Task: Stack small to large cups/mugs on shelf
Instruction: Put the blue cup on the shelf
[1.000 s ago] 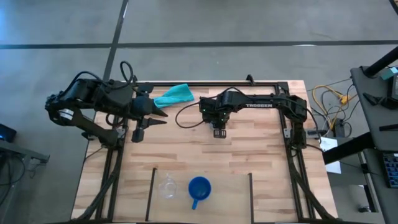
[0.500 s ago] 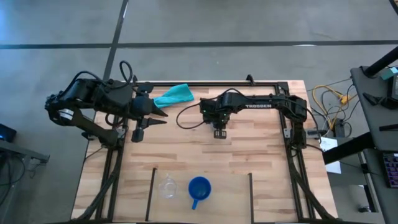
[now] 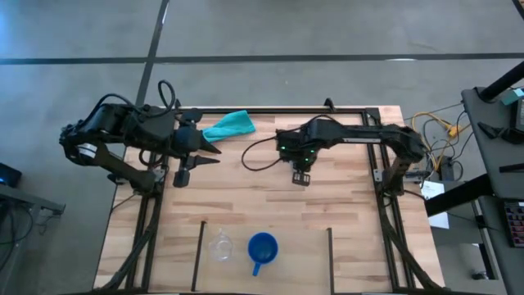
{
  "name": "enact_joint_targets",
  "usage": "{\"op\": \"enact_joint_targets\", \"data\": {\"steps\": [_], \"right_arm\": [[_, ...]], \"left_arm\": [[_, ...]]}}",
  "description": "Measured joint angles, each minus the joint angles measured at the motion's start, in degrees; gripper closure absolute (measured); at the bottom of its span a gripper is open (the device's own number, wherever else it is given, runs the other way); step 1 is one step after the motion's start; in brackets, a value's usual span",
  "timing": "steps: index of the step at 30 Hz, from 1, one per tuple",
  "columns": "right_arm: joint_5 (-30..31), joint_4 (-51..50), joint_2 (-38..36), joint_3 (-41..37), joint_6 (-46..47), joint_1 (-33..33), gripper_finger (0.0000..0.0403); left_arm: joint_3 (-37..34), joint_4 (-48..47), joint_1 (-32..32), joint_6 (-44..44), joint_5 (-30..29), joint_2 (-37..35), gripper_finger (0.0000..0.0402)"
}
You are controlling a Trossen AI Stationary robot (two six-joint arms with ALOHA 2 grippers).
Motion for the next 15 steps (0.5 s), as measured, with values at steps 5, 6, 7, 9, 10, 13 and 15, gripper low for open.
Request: {"op": "enact_joint_targets", "data": {"steps": [5, 6, 7, 9, 10, 13, 15], "right_arm": [[-1.36, -1.77, -6.55, 0.02, 8.67, 3.99, 0.0394], [-1.36, -2.17, -7.69, 0.02, 10.13, 5.10, 0.0394], [-1.34, -2.61, -8.76, 0.02, 11.58, 6.17, 0.0394], [-1.34, -2.84, -10.54, 0.02, 14.47, 8.51, 0.0394], [-1.34, -2.71, -11.27, 0.02, 15.76, 9.69, 0.0394], [-1.36, -2.46, -12.19, 0.02, 19.15, 13.59, 0.0394], [-1.36, -2.43, -12.11, 0.35, 20.54, 16.27, 0.0394]], "left_arm": [[-0.11, 0.08, 0.02, 0.04, -0.30, 0.08, 0.0315], [-0.11, 0.14, 0.02, 0.04, -0.48, 0.08, 0.0315], [-0.11, 0.12, 0.02, 0.04, -0.55, 0.11, 0.0315], [-0.09, 0.32, 0.02, 0.04, -1.08, 0.26, 0.0315], [-0.09, 0.38, 0.02, 0.05, -1.44, 0.26, 0.0315], [-0.11, 0.37, 0.02, 0.07, -2.26, 0.35, 0.0315], [0.02, 0.38, 0.02, 0.07, -2.57, 0.58, 0.0315]]}}
